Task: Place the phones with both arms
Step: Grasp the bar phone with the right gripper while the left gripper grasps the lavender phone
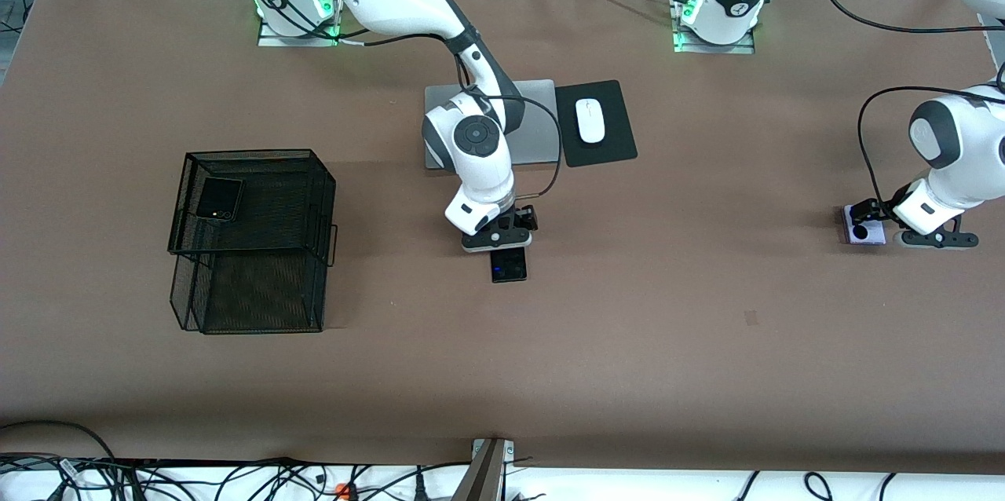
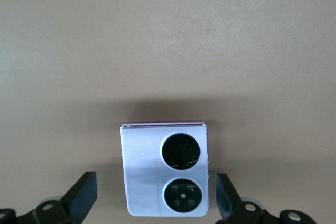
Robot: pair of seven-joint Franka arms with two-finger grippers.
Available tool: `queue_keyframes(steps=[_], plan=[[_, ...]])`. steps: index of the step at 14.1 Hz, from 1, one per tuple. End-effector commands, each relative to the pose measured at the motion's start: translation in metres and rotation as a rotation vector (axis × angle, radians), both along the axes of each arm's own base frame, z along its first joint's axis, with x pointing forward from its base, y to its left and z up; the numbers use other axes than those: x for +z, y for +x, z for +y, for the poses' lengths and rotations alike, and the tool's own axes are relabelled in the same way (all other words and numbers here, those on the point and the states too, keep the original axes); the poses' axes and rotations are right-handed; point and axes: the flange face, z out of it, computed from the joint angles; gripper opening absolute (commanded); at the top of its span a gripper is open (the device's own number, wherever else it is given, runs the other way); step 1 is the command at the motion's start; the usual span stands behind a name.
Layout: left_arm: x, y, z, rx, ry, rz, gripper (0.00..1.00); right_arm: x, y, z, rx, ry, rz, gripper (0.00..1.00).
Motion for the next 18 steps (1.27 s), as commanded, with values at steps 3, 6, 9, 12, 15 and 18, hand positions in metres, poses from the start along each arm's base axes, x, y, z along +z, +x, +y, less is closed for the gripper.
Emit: queue_keyframes(steps=[3,6,9,12,15,18], plan=[[-0.013,-0.008,0.010,0.030,-0.022,-0.047,1.00,-0.007,-0.002,0.009,-0.005,0.020,-0.012,0.99],[-0.022,-0.005,0.009,0.080,-0.036,-0.078,1.00,-0.012,-0.002,0.008,-0.005,0.016,-0.010,0.99],[-0.024,-0.003,0.003,0.071,-0.038,-0.077,1.00,-0.019,-0.004,0.009,0.000,0.011,-0.010,0.99],[-0.031,-0.003,0.004,0.072,-0.037,-0.088,1.00,-0.023,-0.005,0.009,0.001,0.007,-0.008,0.98],[-0.036,-0.004,0.004,0.070,-0.040,-0.083,1.00,-0.024,-0.006,0.009,-0.022,0.009,-0.006,0.98],[-0.047,-0.005,0.005,0.073,-0.040,-0.097,1.00,-0.027,-0.009,0.011,-0.018,0.005,-0.004,0.89]])
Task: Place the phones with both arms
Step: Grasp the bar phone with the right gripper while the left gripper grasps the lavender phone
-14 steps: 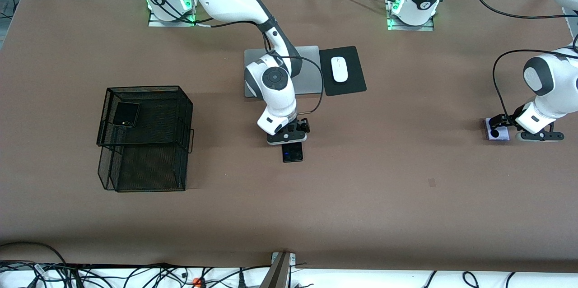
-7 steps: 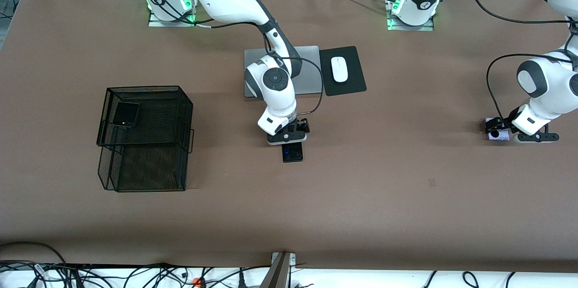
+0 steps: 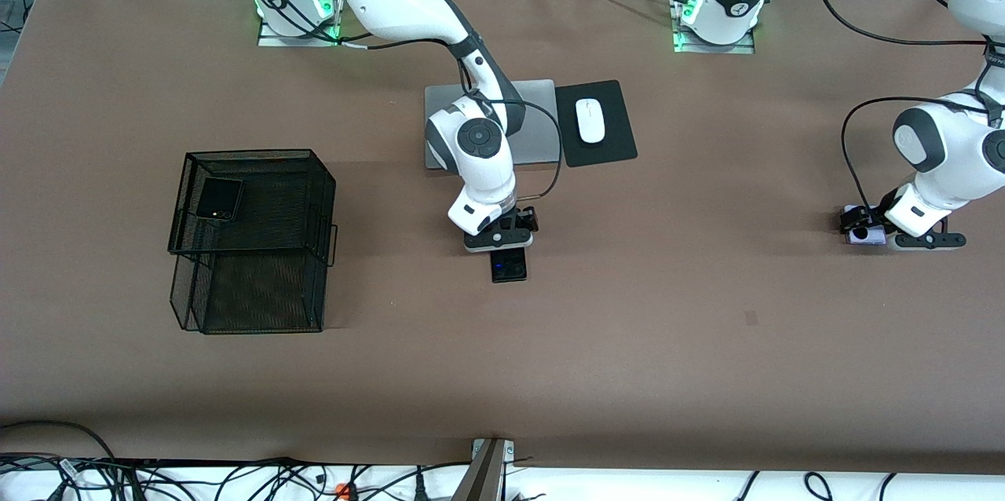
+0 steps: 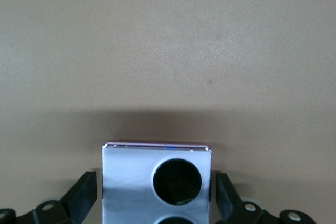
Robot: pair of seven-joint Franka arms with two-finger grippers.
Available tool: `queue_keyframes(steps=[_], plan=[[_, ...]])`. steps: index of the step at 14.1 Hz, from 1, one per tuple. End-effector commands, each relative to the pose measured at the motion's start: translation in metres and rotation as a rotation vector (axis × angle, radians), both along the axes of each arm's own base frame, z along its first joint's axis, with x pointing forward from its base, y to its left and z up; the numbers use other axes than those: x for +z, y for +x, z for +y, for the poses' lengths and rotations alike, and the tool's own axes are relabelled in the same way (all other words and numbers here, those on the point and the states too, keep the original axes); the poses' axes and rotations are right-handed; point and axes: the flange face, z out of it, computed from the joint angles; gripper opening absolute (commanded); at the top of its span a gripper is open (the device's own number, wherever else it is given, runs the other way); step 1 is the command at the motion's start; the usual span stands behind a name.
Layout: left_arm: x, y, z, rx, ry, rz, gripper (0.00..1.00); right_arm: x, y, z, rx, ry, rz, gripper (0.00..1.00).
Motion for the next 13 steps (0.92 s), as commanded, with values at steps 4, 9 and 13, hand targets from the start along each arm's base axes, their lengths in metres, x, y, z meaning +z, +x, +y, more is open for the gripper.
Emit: queue_keyframes(steps=[4,9,13], plan=[[-0.014,-0.002,0.002,0.016,-0.010,-0.024,1.00,-0.011,-0.004,0.009,-0.037,0.014,0.002,0.23],[-0.022,-0.003,0.001,0.018,-0.015,-0.018,0.54,0.016,0.006,0.004,-0.042,0.025,-0.016,0.10],[-0.021,-0.001,0.002,0.012,-0.013,-0.019,0.00,0.081,0.030,-0.026,-0.086,-0.029,0.027,0.10]])
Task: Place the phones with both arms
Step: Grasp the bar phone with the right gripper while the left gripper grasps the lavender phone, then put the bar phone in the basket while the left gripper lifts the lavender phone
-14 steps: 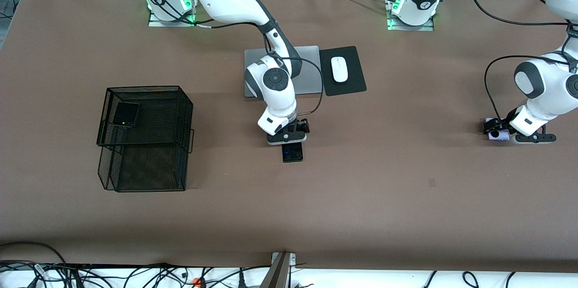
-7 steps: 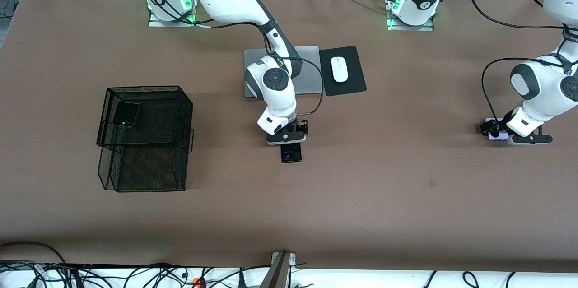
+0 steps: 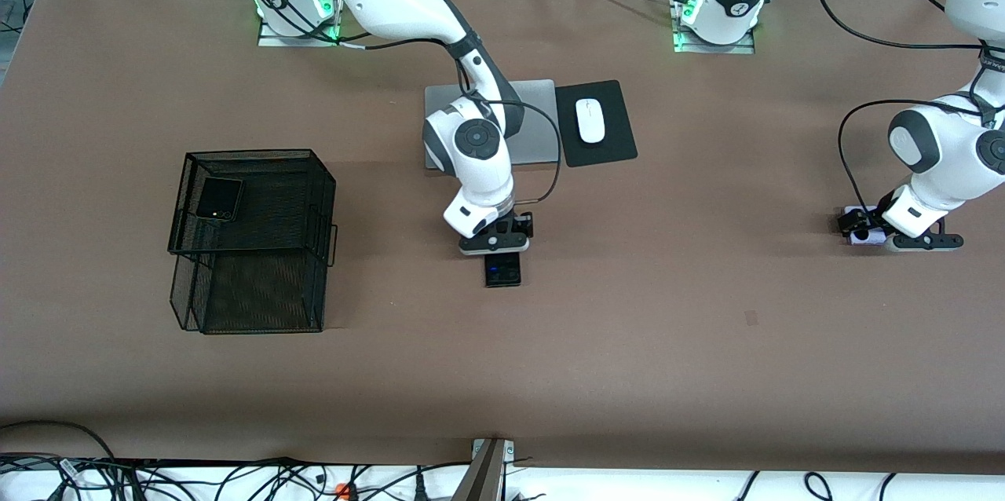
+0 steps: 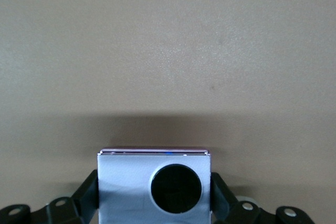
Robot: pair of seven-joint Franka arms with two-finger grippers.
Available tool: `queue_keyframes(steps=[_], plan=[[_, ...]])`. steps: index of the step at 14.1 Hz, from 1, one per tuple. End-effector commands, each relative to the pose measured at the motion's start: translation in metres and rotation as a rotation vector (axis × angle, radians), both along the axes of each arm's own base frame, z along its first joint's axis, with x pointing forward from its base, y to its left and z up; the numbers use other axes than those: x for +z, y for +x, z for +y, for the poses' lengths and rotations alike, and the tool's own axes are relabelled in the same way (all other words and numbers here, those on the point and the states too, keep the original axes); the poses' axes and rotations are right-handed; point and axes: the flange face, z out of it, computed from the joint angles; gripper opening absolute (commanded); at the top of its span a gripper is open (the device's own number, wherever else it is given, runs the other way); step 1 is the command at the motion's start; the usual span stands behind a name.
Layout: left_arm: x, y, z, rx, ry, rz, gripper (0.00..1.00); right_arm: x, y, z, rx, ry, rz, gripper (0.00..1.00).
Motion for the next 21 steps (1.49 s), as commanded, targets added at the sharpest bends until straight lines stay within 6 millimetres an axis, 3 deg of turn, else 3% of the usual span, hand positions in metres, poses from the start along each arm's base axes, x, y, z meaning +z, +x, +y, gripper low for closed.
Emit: queue_keyframes(steps=[1,4,7,10,12,15,18,21], plan=[[-0.018,0.000,0.001,0.009,-0.017,-0.003,0.00,0.072,0.018,-0.024,-0.039,-0.001,0.038,0.10],[-0.008,0.008,0.001,0.007,-0.010,-0.012,0.00,0.125,0.046,-0.079,-0.007,-0.012,0.100,0.11],[0.005,0.019,-0.003,-0.006,-0.017,0.023,0.00,0.184,0.079,-0.167,0.057,-0.021,0.154,0.12],[0.019,0.025,0.000,-0.009,-0.019,0.044,0.00,0.219,0.087,-0.262,0.162,-0.070,0.253,0.14],[0.028,0.032,-0.001,-0.015,-0.019,0.053,0.00,0.233,0.080,-0.314,0.163,-0.075,0.308,0.13],[0.057,0.057,-0.019,-0.029,-0.028,0.103,0.00,0.226,0.050,-0.384,0.084,-0.020,0.358,0.12],[0.078,0.084,-0.085,-0.011,-0.029,0.140,0.00,0.200,0.015,-0.417,0.041,0.039,0.372,0.12],[0.090,0.105,-0.163,-0.036,-0.020,0.158,0.00,0.183,-0.007,-0.427,0.014,0.067,0.403,0.12]])
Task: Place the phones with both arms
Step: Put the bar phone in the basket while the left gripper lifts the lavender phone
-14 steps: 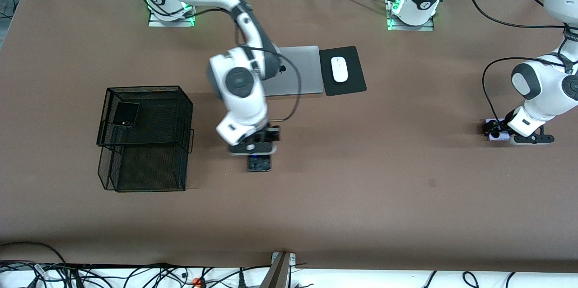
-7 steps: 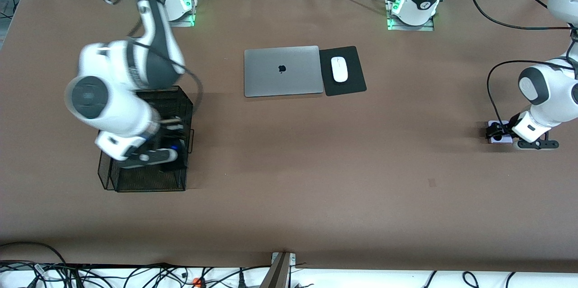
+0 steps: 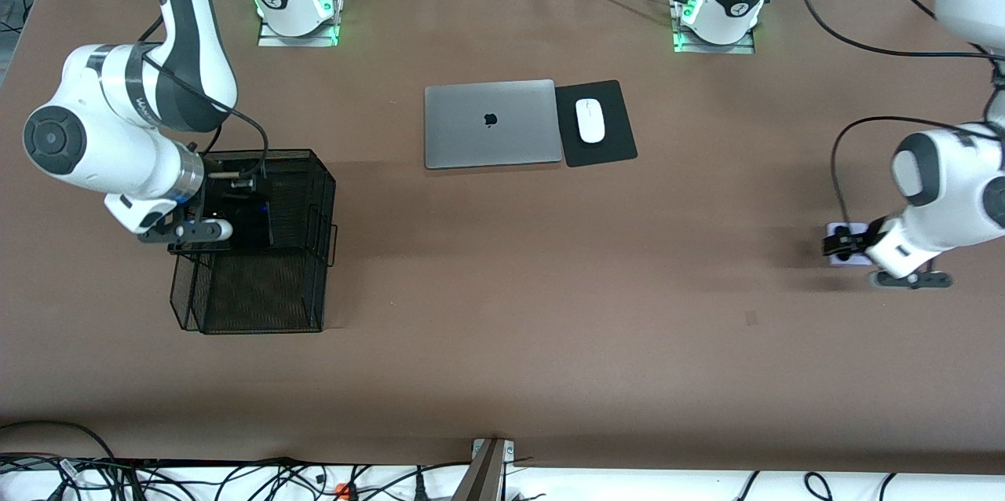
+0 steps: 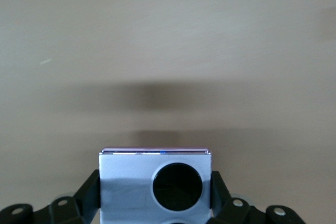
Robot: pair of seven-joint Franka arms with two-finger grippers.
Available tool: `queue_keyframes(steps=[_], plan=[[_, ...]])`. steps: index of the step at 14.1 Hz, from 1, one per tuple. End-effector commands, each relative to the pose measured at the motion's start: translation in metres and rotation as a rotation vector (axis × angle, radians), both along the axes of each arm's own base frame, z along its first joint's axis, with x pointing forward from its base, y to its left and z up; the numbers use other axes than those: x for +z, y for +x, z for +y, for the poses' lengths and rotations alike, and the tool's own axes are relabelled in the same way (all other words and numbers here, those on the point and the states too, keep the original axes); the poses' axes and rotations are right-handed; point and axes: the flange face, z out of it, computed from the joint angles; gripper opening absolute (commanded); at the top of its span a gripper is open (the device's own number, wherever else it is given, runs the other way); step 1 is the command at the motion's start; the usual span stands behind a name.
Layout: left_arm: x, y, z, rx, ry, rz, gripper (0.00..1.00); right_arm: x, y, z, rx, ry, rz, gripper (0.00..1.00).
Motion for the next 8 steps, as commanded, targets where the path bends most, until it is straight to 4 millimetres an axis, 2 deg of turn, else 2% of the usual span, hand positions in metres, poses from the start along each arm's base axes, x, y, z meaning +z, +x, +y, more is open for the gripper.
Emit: queue_keyframes(steps=[1,6,8], plan=[[0.018,0.016,-0.076,-0.005,0.004,0.013,0.00,-0.003,-0.027,0.001,-0.021,0.054,0.010,0.12],[0.022,0.018,-0.247,0.083,0.032,-0.006,0.00,-0.020,-0.028,-0.001,-0.036,0.036,0.016,0.13],[0.016,0.019,-0.316,0.124,0.036,-0.019,0.00,-0.032,-0.026,0.000,-0.045,0.018,0.021,0.14]])
